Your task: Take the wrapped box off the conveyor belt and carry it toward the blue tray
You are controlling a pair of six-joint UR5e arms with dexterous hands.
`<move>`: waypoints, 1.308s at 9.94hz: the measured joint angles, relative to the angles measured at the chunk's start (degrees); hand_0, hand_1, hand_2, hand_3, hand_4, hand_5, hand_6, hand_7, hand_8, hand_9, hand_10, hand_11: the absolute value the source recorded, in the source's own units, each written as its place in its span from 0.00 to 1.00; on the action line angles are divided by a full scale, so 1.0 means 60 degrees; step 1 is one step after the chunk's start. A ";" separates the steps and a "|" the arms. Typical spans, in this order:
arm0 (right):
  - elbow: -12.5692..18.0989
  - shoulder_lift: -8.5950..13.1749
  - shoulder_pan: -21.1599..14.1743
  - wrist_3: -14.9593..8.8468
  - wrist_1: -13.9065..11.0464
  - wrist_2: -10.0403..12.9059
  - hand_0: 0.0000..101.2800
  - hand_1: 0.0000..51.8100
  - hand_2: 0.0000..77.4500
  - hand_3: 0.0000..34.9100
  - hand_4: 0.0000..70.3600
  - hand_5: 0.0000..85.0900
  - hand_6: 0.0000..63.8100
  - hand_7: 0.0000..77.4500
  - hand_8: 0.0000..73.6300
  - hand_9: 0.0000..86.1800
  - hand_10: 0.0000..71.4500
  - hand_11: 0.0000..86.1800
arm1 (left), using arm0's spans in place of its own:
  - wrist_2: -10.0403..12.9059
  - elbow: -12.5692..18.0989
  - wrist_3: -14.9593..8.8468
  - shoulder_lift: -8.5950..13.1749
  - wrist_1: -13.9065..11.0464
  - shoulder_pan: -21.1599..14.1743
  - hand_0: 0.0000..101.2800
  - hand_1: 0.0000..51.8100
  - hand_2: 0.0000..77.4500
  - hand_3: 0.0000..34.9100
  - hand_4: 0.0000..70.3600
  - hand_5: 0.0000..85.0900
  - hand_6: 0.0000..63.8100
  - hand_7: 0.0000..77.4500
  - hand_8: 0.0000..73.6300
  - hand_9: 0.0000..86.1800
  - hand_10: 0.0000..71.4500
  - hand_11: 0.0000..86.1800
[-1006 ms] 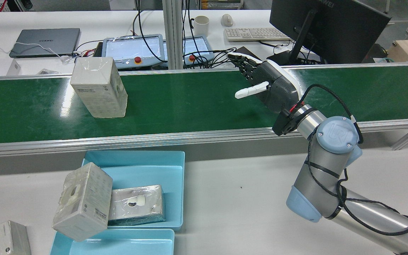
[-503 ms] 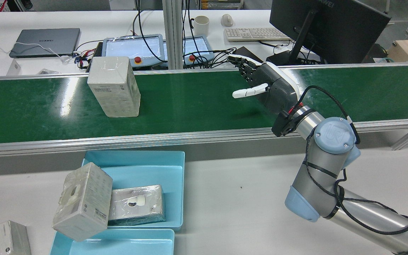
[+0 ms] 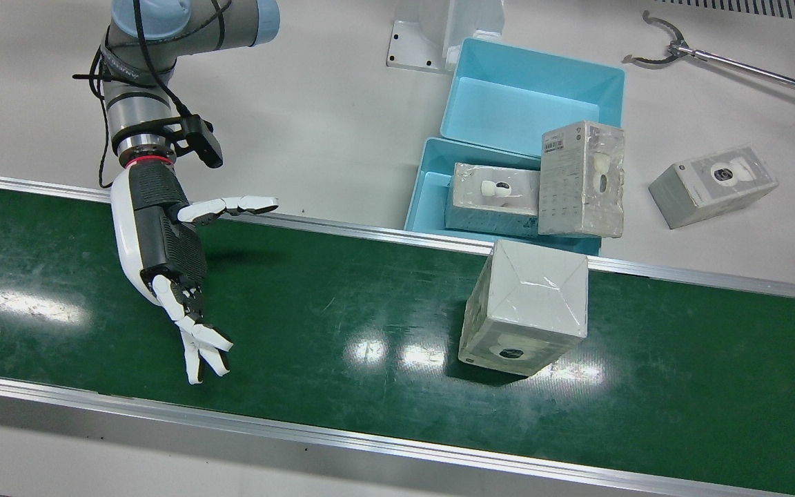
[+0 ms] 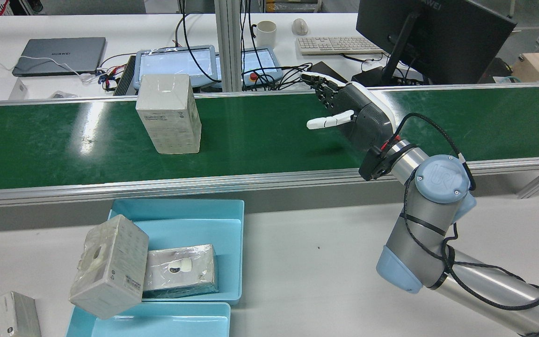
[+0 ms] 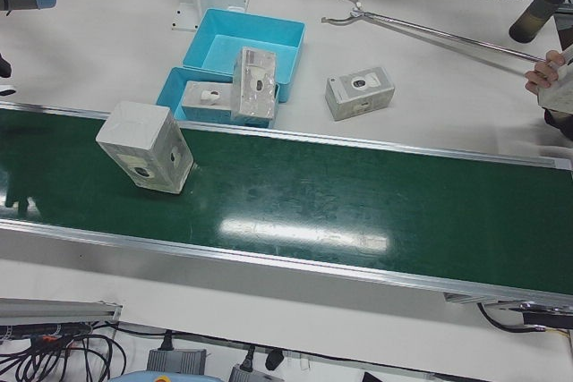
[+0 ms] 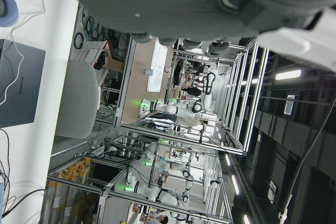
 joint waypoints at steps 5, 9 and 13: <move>0.0010 0.0000 0.0013 0.0045 0.0010 0.0013 0.48 0.31 0.15 0.00 0.15 0.21 0.05 0.06 0.01 0.04 0.00 0.01 | 0.0000 0.0000 0.0000 0.0000 0.0000 0.0000 0.00 0.00 0.01 0.00 0.00 0.01 0.01 0.01 0.01 0.01 0.01 0.01; 0.0002 0.0000 0.0014 0.0037 0.0011 0.0006 0.48 0.31 0.15 0.00 0.15 0.21 0.05 0.06 0.01 0.04 0.00 0.01 | 0.0000 0.0000 0.0000 0.0000 0.0000 0.0000 0.00 0.00 0.01 0.00 0.00 0.01 0.01 0.01 0.01 0.00 0.01 0.01; -0.0017 0.0000 -0.0007 -0.0017 -0.0001 0.0012 0.48 0.31 0.15 0.00 0.15 0.21 0.05 0.06 0.01 0.04 0.00 0.01 | 0.0000 0.0000 0.0000 0.0000 0.0000 0.0000 0.00 0.00 0.01 0.00 0.00 0.01 0.01 0.01 0.01 0.00 0.00 0.01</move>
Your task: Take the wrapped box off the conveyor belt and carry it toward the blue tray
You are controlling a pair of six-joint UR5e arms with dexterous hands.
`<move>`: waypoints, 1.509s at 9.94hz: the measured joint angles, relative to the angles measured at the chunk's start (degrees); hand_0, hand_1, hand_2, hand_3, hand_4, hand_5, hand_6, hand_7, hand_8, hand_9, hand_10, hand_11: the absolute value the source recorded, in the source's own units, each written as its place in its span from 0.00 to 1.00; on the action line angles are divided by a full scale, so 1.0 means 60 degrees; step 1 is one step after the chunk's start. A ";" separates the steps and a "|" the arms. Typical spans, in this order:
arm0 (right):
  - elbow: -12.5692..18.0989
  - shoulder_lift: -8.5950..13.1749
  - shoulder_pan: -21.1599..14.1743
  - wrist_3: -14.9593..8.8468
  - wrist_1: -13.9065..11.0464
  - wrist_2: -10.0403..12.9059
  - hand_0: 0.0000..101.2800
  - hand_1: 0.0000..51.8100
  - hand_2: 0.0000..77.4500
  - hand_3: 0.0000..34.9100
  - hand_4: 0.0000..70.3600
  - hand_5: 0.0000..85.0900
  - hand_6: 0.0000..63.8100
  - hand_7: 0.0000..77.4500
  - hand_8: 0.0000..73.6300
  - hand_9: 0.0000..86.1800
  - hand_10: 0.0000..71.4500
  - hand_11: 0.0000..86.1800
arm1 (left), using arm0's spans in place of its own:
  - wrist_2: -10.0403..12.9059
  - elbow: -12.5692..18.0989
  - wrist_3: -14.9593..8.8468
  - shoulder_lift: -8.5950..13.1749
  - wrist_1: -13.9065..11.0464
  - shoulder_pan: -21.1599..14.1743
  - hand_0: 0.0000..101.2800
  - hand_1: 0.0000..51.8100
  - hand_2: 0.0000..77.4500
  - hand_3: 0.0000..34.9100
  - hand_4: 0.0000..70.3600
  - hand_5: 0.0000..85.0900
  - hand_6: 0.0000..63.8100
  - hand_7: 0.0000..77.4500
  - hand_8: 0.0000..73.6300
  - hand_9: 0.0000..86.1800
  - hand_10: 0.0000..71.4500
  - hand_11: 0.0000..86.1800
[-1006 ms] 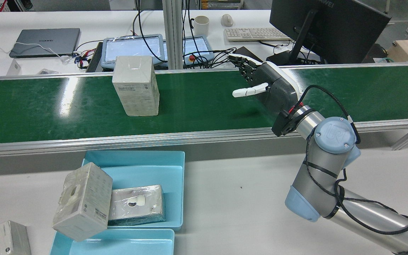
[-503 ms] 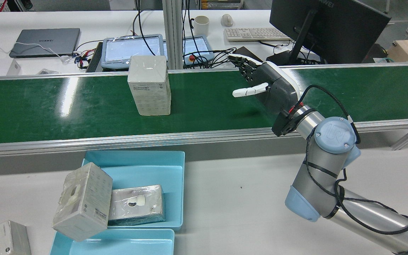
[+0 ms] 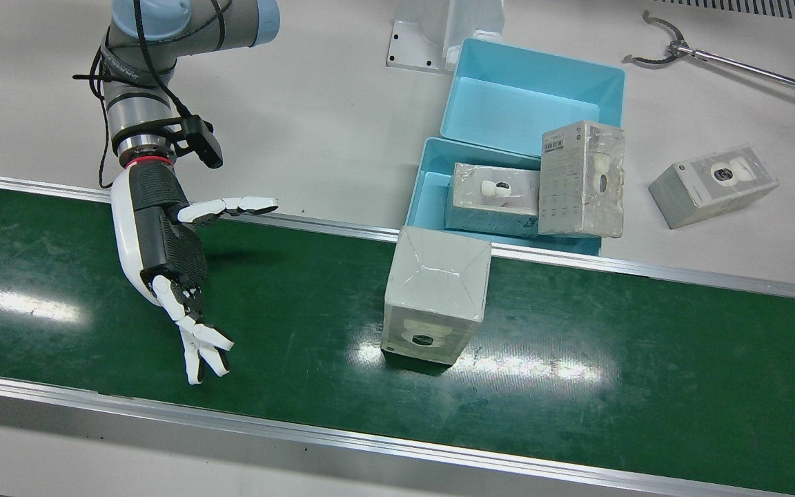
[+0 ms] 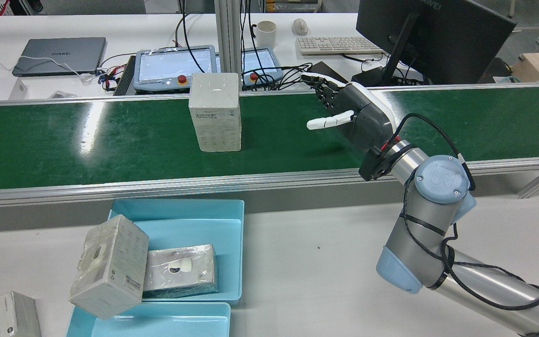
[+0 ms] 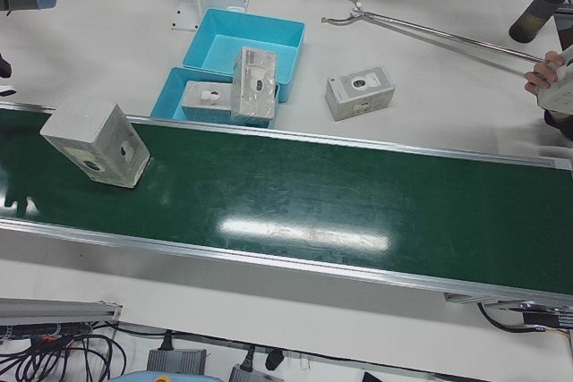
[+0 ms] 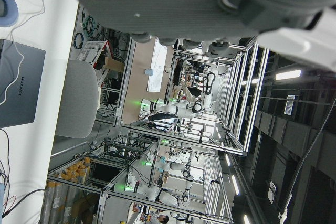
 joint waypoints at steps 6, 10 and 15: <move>0.0007 0.0000 -0.0008 0.0032 0.0011 0.0006 0.47 0.31 0.15 0.00 0.15 0.21 0.05 0.06 0.00 0.04 0.00 0.01 | 0.0000 0.0000 0.0000 0.0000 0.0000 0.0000 0.00 0.00 0.01 0.00 0.00 0.01 0.01 0.01 0.01 0.01 0.01 0.01; -0.0003 0.0000 -0.0008 0.0016 0.0008 0.0003 0.48 0.31 0.15 0.00 0.15 0.21 0.05 0.06 0.00 0.04 0.00 0.01 | 0.0000 0.0000 0.0000 0.0000 0.0000 0.0000 0.00 0.00 0.01 0.00 0.00 0.01 0.01 0.01 0.01 0.00 0.01 0.01; -0.0176 0.0000 -0.0033 0.0084 0.0027 0.0017 0.46 0.18 0.03 0.00 0.11 0.18 0.05 0.02 0.00 0.04 0.00 0.01 | 0.0000 0.0000 0.0000 0.0000 0.0000 0.0000 0.00 0.00 0.01 0.00 0.00 0.01 0.01 0.01 0.01 0.01 0.01 0.01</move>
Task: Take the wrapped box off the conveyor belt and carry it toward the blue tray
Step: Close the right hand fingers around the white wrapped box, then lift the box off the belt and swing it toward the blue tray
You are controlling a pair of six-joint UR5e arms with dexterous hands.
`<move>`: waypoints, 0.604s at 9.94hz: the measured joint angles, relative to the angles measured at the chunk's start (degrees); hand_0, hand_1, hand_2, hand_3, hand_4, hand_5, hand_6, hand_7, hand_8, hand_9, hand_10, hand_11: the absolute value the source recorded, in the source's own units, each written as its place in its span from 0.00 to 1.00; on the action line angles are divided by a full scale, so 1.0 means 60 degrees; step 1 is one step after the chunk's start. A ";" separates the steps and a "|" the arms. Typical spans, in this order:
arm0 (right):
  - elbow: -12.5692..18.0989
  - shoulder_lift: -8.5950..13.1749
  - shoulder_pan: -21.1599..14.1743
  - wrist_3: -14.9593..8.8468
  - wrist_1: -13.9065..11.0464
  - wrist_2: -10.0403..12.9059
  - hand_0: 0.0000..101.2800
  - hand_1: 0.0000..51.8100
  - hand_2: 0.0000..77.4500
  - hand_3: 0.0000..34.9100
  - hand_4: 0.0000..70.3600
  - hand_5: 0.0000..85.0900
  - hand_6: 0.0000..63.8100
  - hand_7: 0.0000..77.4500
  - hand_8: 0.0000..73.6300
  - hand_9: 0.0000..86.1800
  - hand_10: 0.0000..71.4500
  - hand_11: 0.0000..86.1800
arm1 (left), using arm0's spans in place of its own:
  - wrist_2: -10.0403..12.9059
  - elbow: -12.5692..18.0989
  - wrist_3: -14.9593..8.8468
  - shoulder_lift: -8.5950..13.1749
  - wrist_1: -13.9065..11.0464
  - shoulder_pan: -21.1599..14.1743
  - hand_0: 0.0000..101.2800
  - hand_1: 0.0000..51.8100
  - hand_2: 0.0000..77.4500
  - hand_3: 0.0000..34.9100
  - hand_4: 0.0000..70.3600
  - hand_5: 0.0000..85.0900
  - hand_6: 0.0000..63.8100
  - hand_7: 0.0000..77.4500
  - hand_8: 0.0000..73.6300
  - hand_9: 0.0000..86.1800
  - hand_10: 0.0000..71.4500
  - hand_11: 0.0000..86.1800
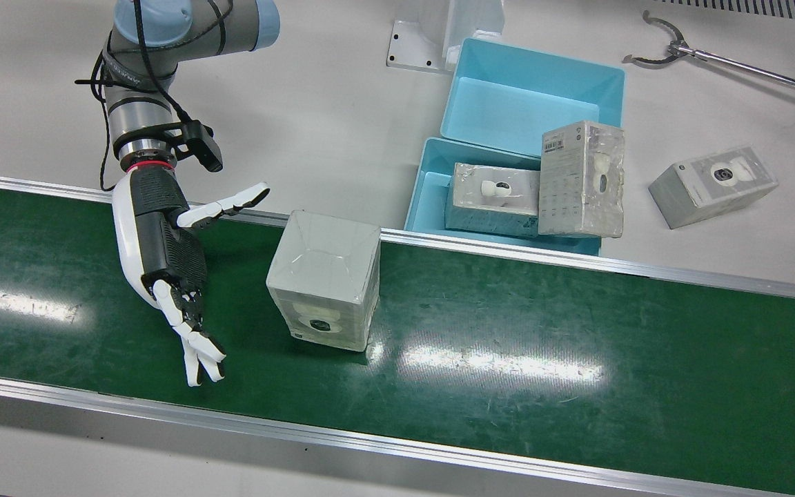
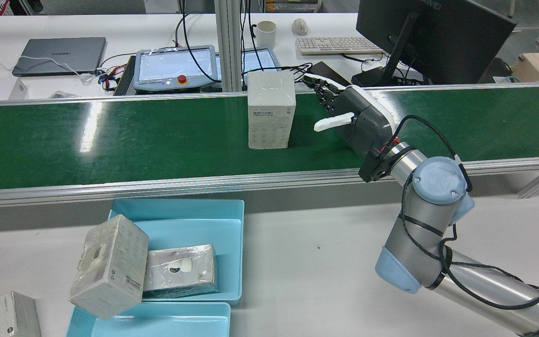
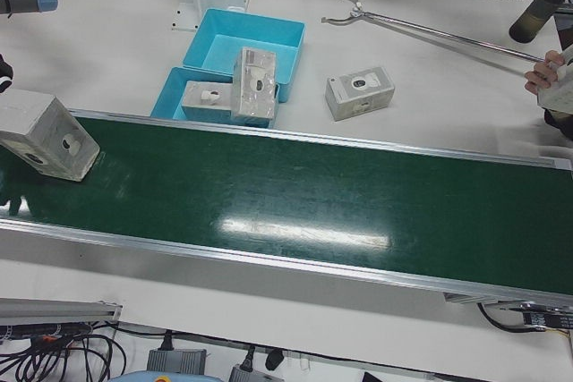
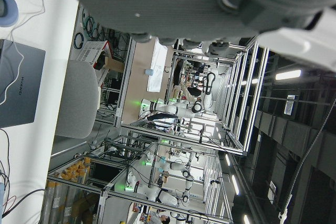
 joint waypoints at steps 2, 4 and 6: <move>0.0004 0.0004 -0.0003 0.0007 0.0008 0.0001 0.46 0.25 0.02 0.00 0.11 0.18 0.05 0.03 0.00 0.04 0.00 0.01 | 0.0000 0.0000 0.0000 0.0000 0.0000 0.0000 0.00 0.00 0.01 0.00 0.00 0.01 0.01 0.01 0.01 0.01 0.01 0.01; 0.0031 0.0011 -0.0003 0.0008 0.0009 0.0001 0.47 0.33 0.18 0.00 0.12 0.19 0.04 0.04 0.00 0.04 0.00 0.01 | 0.0000 0.0000 0.0000 0.0000 0.0000 0.0000 0.00 0.00 0.01 0.00 0.00 0.01 0.01 0.01 0.01 0.01 0.00 0.01; 0.0046 0.0014 -0.0013 0.0008 0.0002 -0.0002 0.47 0.33 0.22 0.00 0.12 0.21 0.04 0.05 0.01 0.03 0.00 0.01 | 0.0000 0.0000 0.0000 0.0000 0.0000 0.0000 0.00 0.00 0.01 0.00 0.00 0.01 0.01 0.01 0.01 0.00 0.01 0.01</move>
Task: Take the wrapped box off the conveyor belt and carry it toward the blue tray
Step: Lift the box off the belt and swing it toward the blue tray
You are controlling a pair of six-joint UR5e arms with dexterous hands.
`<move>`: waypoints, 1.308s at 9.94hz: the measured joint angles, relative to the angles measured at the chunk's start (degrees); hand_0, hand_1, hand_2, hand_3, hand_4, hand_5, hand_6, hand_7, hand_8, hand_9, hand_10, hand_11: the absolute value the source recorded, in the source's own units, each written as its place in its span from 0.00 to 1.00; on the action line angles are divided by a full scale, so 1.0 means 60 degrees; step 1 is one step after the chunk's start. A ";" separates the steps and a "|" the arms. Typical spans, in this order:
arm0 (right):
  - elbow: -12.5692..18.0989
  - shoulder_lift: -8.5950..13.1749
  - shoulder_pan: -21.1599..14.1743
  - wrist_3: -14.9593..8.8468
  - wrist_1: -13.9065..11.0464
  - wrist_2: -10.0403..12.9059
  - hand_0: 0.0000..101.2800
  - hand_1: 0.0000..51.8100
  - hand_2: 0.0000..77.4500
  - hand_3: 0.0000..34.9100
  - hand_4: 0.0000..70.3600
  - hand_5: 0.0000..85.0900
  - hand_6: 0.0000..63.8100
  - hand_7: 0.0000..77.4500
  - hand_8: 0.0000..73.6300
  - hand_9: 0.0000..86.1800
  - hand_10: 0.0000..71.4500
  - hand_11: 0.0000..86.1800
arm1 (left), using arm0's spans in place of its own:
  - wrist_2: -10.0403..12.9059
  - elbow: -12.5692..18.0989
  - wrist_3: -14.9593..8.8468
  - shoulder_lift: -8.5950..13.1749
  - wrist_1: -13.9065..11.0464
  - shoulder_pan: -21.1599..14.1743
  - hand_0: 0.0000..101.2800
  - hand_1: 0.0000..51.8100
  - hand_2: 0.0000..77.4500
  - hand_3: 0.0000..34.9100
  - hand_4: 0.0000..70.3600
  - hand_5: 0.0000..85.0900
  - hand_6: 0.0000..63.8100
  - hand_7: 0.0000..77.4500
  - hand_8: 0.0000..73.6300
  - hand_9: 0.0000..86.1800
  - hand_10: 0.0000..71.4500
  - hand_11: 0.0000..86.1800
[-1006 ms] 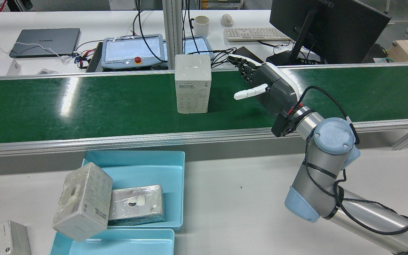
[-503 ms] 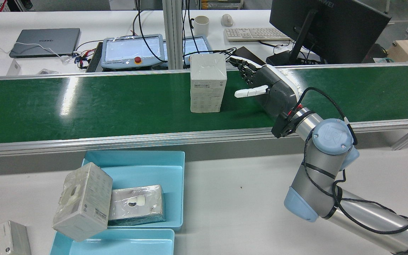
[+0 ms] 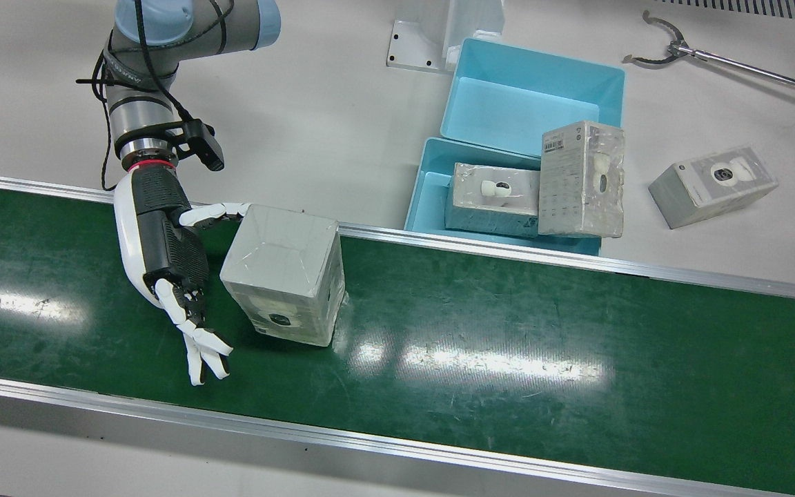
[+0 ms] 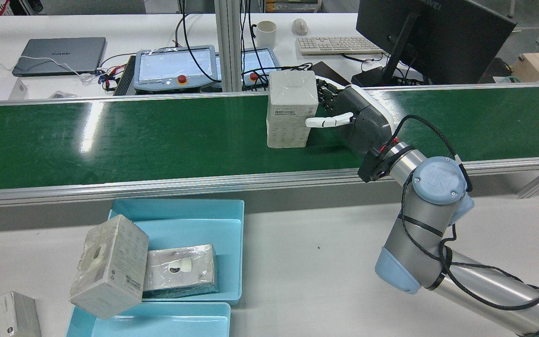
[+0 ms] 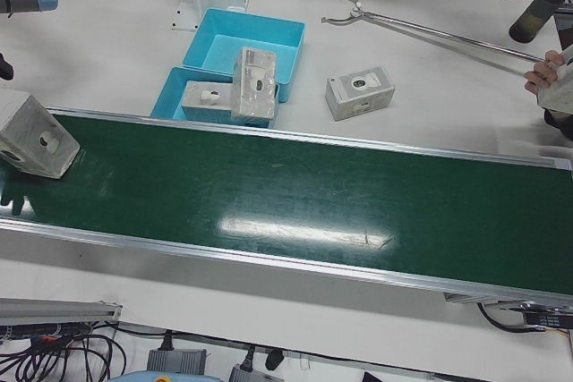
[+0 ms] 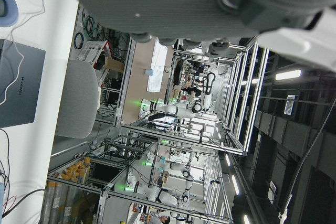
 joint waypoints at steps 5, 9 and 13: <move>-0.0006 0.0016 -0.0020 -0.0012 0.0007 -0.0024 0.47 0.33 0.20 0.00 0.15 0.21 0.04 0.05 0.01 0.03 0.00 0.01 | 0.0000 0.0000 0.0000 0.0000 0.0000 0.0000 0.00 0.00 0.01 0.00 0.00 0.01 0.01 0.01 0.01 0.00 0.01 0.01; 0.0025 0.0376 -0.0063 -0.0027 -0.0508 -0.0140 0.57 0.44 0.38 0.00 0.21 0.49 0.32 0.35 0.29 0.27 0.01 0.01 | 0.0000 0.0000 0.0000 0.0000 0.0000 0.0000 0.00 0.00 0.01 0.00 0.00 0.01 0.01 0.01 0.01 0.00 0.01 0.01; 0.0164 0.1398 0.0031 0.0370 -0.1179 -0.1026 0.59 0.34 0.44 0.00 0.32 0.59 0.52 0.39 0.50 0.41 0.17 0.54 | 0.0000 0.0000 0.0000 0.0000 0.0000 0.0000 0.00 0.00 0.01 0.00 0.00 0.01 0.01 0.01 0.01 0.00 0.01 0.01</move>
